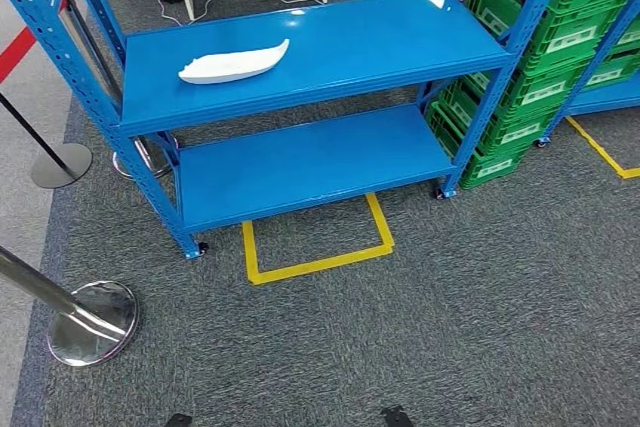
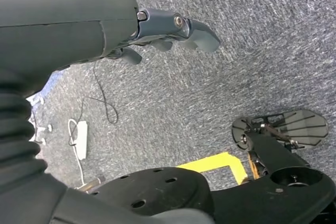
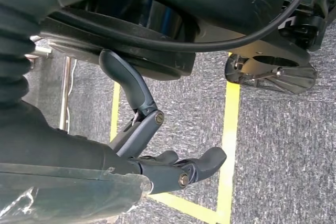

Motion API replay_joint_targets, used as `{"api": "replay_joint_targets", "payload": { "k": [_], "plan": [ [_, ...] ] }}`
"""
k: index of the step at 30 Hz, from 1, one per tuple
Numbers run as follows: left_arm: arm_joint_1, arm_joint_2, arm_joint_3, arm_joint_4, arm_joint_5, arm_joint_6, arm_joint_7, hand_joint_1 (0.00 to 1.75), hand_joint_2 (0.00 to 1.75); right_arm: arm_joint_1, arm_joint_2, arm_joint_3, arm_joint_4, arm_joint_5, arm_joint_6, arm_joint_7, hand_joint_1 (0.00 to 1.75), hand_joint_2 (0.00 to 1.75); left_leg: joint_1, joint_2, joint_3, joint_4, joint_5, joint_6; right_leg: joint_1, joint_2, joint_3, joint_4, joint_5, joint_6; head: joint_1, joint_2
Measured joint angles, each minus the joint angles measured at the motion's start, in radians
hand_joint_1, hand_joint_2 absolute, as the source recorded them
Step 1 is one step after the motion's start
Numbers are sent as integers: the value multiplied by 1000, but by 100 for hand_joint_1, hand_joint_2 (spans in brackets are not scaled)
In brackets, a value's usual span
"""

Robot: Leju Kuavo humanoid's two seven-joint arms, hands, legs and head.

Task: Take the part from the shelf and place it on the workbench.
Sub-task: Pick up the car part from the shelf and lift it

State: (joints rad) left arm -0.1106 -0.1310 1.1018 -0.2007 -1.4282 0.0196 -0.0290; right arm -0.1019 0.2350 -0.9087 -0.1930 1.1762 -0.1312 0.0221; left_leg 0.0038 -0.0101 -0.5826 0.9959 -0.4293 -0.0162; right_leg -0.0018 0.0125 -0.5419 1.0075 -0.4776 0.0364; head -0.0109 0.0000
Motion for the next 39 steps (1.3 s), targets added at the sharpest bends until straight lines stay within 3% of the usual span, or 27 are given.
{"api": "replay_joint_targets", "payload": {
  "k": [29,39],
  "plan": [
    [-4,-2,-23,0,-14,11,5,0,175,-4,0,-5,0,-7,-6,15,0,175,0,0,0,0,0,0,0,0,0,0,0,0,0,0],
    [-52,29,-5,-2,59,87,-87,0,175,-5,0,-13,0,-2,-5,6,0,175,0,0,0,0,0,0,0,0,0,0,0,0,0,0]
  ]
}}
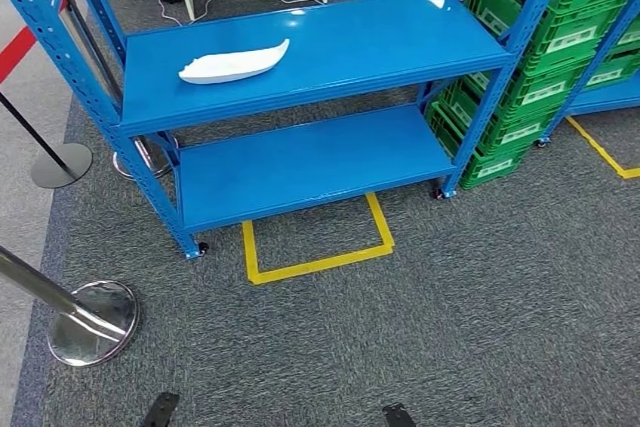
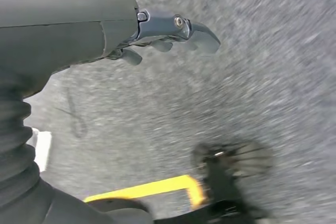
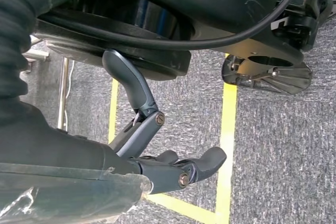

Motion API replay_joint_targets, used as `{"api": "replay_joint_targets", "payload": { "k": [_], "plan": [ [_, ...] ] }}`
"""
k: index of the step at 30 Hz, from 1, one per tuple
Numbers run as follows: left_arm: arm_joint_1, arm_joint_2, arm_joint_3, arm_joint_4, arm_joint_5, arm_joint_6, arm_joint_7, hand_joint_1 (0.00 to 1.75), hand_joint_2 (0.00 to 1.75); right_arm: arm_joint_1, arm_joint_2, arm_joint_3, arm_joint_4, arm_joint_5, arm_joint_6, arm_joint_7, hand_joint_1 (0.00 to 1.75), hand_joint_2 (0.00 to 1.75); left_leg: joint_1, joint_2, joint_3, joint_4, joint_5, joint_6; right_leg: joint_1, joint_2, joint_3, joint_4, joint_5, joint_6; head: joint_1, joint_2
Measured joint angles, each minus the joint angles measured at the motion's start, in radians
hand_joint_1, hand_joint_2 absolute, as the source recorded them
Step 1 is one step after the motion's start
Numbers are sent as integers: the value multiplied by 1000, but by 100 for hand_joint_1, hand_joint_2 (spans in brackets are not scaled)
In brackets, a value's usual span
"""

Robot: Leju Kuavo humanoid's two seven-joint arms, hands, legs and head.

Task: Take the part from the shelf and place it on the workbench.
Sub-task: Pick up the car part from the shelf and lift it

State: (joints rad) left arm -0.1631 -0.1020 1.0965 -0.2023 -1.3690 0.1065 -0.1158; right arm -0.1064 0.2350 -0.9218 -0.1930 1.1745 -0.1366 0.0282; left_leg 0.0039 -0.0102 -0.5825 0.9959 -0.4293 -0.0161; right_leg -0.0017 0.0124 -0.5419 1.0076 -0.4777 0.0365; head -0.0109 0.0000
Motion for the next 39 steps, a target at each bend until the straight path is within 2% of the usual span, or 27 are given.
{"api": "replay_joint_targets", "payload": {
  "k": [6,11,15,23,29,30,33,34,39],
  "plan": [
    [-43,34,36,-5,69,46,-82,0,175,0,0,-4,0,3,0,-9,0,175,1,0,0,0,0,0,0,0,0,0,0,0,0,0],
    [-122,73,81,-12,140,114,-167,0,175,0,0,-8,0,11,-1,-19,0,175,1,0,0,0,0,0,0,0,4,0,1,0,0,0],
    [-162,103,107,-17,168,113,-187,0,175,-1,0,-13,0,14,0,-21,0,175,1,0,0,0,1,0,0,0,5,1,1,0,0,0],
    [-190,135,136,-19,229,137,-220,0,175,-4,0,-17,0,21,2,-21,0,175,1,0,0,0,0,0,1,0,4,1,1,0,0,0],
    [-265,224,194,-35,360,134,-312,0,175,-5,0,-23,0,22,6,-23,0,175,3,0,0,0,1,-2,3,0,4,1,1,-1,0,0],
    [-280,244,201,-38,373,133,-323,0,131,-5,0,-23,0,23,7,-24,0,175,4,0,0,0,2,-2,3,1,3,1,1,-1,0,0],
    [-334,307,210,-49,391,138,-355,0,131,-4,-1,-24,0,28,11,-24,0,175,6,0,0,0,2,-3,5,0,-1,1,1,-2,0,0],
    [-359,328,209,-53,391,138,-364,0,175,-5,-1,-24,0,30,12,-24,0,175,6,0,0,0,2,-3,6,0,-2,1,1,-3,0,0],
    [-525,418,164,-76,359,124,-358,0,175,-11,-4,-24,0,39,20,-22,0,175,8,-1,-2,0,4,-6,8,0,2,1,3,-5,0,0]
  ]
}}
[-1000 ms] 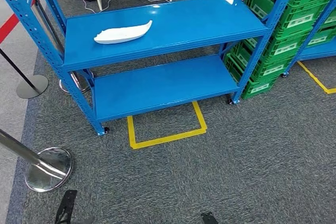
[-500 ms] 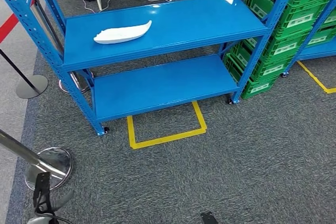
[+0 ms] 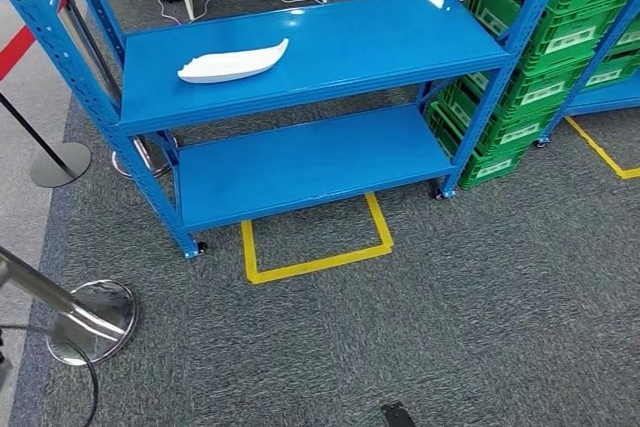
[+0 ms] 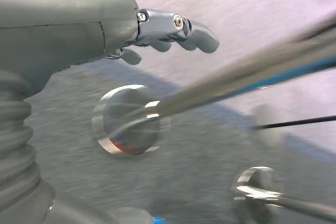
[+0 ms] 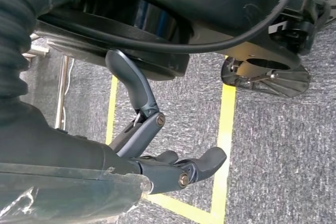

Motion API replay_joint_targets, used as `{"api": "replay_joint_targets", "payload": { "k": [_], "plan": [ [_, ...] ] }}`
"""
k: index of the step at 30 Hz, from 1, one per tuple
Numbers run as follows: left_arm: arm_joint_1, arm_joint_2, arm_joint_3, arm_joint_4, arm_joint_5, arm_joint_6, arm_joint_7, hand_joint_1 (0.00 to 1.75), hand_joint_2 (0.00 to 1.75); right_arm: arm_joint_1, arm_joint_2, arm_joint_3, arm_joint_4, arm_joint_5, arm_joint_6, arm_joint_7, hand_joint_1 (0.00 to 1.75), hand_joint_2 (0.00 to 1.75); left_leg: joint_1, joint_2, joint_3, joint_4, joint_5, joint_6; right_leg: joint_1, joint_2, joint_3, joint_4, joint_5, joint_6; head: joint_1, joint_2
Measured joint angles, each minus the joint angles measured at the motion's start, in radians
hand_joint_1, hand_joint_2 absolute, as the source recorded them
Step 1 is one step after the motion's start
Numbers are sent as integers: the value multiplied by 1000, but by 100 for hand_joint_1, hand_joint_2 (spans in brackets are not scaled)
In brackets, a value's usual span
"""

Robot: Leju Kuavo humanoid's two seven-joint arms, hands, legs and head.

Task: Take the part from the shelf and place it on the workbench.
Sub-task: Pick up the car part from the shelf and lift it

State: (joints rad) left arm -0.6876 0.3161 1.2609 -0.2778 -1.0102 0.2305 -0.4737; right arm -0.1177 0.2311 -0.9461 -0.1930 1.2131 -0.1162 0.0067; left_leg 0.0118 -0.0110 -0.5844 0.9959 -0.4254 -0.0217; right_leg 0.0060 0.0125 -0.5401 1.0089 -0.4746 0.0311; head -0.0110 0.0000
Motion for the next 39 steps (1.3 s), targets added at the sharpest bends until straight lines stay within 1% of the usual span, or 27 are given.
{"api": "replay_joint_targets", "payload": {
  "k": [2,4,7,10,14,18,24,25,27,28,31,32,35,39],
  "plan": [
    [-58,19,-36,-7,-19,12,13,0,175,-3,-1,0,0,4,1,2,0,175,0,0,0,0,0,-1,0,1,1,0,1,0,0,0],
    [-101,28,-76,-12,-42,33,19,0,175,-4,-1,0,0,10,1,4,0,175,0,0,0,0,1,-1,0,1,1,0,1,0,0,0],
    [-151,30,-144,-16,-71,63,22,0,175,-7,-1,0,0,16,1,9,0,175,0,1,0,0,1,-1,0,1,1,0,1,0,0,0],
    [-185,28,-203,-18,-90,74,22,0,175,-10,-1,0,0,20,1,11,0,175,0,1,0,0,1,-1,0,2,0,0,1,0,0,0],
    [-208,18,-265,-22,-134,95,22,0,175,-12,-1,0,0,28,1,14,0,175,0,1,0,0,1,-1,0,2,-1,0,1,0,0,0],
    [-224,-2,-350,-26,-276,155,51,0,175,-16,-1,0,0,38,2,21,0,175,0,1,0,0,1,-1,0,0,-7,0,1,-1,0,0],
    [-226,-5,-363,-26,-293,160,57,0,175,-17,-1,0,0,39,2,21,0,175,0,1,0,0,1,-1,0,0,-7,0,1,-1,0,0],
    [-228,-9,-376,-26,-310,165,64,0,175,-18,-1,0,0,41,2,22,0,175,0,0,0,0,1,-1,0,0,-7,0,1,-1,0,0],
    [-244,-33,-449,-26,-391,182,99,0,175,-25,-1,0,0,47,3,26,0,175,0,0,-1,0,1,-1,0,-1,-5,0,1,-1,0,0],
    [-258,-60,-523,-26,-451,190,128,0,175,-30,-1,1,0,53,4,28,0,175,-1,-1,-1,0,1,0,-1,-1,-4,0,2,0,0,0],
    [-307,-210,-902,-25,-557,178,216,0,175,-47,1,3,0,72,12,34,0,175,-4,0,-3,0,3,2,-4,0,-1,0,5,2,0,0],
    [-316,-249,-1001,-25,-560,170,228,0,175,-49,2,4,0,77,14,34,0,175,-4,0,-3,0,3,2,-5,0,-1,0,5,3,0,0],
    [-325,-297,-1111,-25,-561,156,222,0,175,-51,3,4,0,81,15,34,0,175,-5,0,-3,0,3,2,-5,1,-2,0,5,3,0,0],
    [-330,-341,-1198,-25,-561,146,212,0,175,-50,3,4,0,82,15,34,0,175,-5,0,-3,0,3,2,-5,1,-2,0,5,3,0,0]
  ]
}}
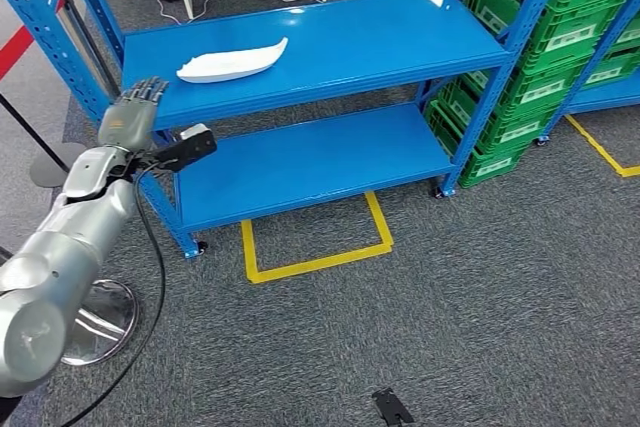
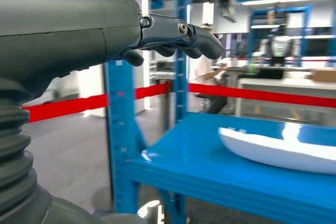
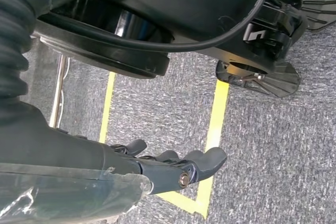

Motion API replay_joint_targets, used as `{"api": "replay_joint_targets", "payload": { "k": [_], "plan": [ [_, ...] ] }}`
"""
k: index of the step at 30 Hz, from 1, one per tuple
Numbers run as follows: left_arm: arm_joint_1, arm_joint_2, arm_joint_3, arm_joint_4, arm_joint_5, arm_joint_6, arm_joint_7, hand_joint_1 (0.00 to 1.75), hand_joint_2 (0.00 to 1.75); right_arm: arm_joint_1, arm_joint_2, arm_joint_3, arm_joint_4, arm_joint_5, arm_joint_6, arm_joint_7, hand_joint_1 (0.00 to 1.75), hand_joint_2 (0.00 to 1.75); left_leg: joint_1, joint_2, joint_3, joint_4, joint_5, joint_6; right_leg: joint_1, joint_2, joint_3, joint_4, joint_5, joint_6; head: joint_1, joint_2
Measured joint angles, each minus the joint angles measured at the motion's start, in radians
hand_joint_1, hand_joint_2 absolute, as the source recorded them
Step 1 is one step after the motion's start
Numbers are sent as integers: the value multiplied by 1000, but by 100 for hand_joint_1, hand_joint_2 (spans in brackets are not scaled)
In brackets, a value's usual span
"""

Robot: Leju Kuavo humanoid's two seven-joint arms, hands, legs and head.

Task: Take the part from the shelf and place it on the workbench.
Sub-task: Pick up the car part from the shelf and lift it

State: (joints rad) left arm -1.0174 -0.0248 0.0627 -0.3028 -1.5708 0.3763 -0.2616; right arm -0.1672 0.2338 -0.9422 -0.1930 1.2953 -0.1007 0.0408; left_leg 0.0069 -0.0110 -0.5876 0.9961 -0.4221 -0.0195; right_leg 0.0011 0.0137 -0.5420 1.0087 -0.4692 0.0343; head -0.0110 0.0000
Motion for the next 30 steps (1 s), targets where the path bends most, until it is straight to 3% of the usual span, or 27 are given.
{"api": "replay_joint_targets", "payload": {
  "k": [9,30],
  "plan": [
    [-2,-53,-88,0,1,-72,4,0,175,5,0,0,0,8,0,3,0,175,0,0,0,0,0,0,0,0,0,0,0,0,0,0],
    [0,-146,-173,9,34,-221,26,0,175,-4,0,1,0,25,4,11,0,175,0,0,-1,0,1,1,0,-1,-1,0,0,1,0,0]
  ]
}}
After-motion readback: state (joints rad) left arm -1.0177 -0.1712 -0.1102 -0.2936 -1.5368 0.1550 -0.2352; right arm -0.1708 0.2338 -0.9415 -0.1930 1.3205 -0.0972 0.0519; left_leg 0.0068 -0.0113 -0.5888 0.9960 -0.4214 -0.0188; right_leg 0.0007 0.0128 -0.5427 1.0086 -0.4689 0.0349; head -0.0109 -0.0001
